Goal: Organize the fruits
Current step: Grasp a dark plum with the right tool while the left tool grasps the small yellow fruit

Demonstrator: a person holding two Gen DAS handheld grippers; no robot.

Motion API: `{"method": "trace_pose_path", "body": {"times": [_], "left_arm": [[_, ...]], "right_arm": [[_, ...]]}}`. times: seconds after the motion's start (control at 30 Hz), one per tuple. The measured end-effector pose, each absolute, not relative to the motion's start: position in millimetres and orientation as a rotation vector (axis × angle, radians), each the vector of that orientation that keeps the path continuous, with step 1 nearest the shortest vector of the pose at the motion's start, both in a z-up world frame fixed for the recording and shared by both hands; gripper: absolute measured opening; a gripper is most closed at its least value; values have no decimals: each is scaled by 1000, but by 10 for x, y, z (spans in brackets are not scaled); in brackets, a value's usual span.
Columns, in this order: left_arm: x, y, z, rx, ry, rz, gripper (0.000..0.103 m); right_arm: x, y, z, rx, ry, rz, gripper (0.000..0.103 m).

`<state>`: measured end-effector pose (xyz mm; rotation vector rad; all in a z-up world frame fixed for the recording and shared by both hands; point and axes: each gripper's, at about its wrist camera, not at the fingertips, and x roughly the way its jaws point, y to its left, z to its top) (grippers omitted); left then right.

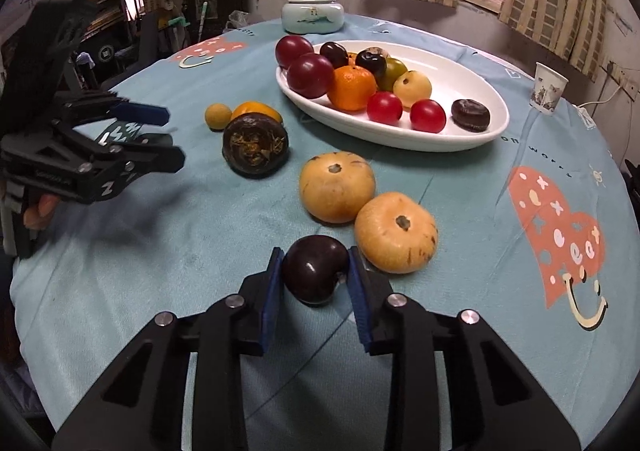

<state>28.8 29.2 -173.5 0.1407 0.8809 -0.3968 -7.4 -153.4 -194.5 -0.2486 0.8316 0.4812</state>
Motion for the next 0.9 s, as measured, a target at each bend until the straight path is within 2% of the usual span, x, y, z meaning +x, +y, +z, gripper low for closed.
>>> {"method": "trace_pose_path", "body": {"times": [0.2, 0.43, 0.53, 0.57, 0.73, 0.77, 0.8, 0.87, 0.9], "left_arm": [[577, 269, -1809, 186, 898, -352, 83], [696, 369, -1868, 170, 896, -340, 76], [772, 369, -1910, 171, 917, -335, 68], [786, 375, -1926, 169, 924, -331, 62], [849, 330, -1935, 175, 927, -324, 54], [849, 316, -1934, 177, 924, -326, 49], [844, 298, -1931, 180, 921, -332, 39], [809, 257, -1923, 194, 918, -344, 28], [789, 234, -1921, 206, 915, -344, 28]], "right_arm": [[-94, -1543, -1963, -257, 839, 490, 32], [-76, -1556, -1978, -241, 851, 500, 32], [-75, -1555, -1977, -238, 852, 502, 32], [-74, -1554, -1977, -238, 852, 502, 32], [-69, -1555, -1979, -236, 854, 504, 32], [-68, -1556, -1979, -236, 855, 504, 32], [-65, -1559, -1979, -234, 855, 505, 32], [-60, -1564, -1981, -230, 857, 507, 32], [-59, -1565, -1982, -229, 858, 508, 32]]}}
